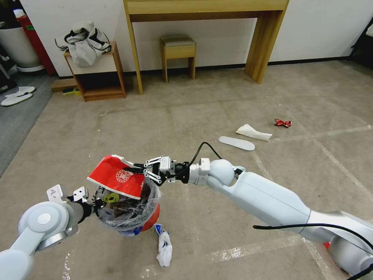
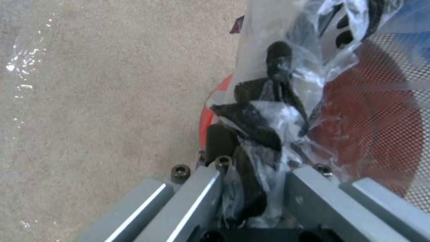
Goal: Pick up the trash bin and place the garbage on the floor into it.
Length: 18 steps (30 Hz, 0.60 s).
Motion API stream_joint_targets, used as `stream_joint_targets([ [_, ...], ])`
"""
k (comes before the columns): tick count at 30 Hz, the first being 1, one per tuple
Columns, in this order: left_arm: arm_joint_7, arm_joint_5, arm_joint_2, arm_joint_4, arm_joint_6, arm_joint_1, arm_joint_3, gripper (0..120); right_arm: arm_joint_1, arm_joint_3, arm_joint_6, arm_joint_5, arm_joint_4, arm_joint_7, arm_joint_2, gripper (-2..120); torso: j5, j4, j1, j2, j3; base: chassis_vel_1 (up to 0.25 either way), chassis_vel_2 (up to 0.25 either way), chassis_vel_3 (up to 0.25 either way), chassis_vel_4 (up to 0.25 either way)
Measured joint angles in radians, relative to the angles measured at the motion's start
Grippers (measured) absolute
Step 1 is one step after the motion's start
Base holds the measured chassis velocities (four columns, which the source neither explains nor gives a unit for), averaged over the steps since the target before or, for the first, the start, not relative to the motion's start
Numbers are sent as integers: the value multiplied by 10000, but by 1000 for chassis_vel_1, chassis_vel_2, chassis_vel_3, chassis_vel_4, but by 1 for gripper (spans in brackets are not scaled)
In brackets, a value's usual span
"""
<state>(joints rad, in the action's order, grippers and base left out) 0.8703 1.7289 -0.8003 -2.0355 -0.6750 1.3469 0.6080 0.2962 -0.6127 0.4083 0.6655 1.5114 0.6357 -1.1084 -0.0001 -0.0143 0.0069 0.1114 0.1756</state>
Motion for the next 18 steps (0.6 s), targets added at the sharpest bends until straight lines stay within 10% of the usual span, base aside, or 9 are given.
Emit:
stream_joint_targets([
  [18,-3,22,-32,-146,5,11,20,0,21,-166,97,-184,-622,-24,-574,0,0,1,0,0,0,0,0,0,0],
])
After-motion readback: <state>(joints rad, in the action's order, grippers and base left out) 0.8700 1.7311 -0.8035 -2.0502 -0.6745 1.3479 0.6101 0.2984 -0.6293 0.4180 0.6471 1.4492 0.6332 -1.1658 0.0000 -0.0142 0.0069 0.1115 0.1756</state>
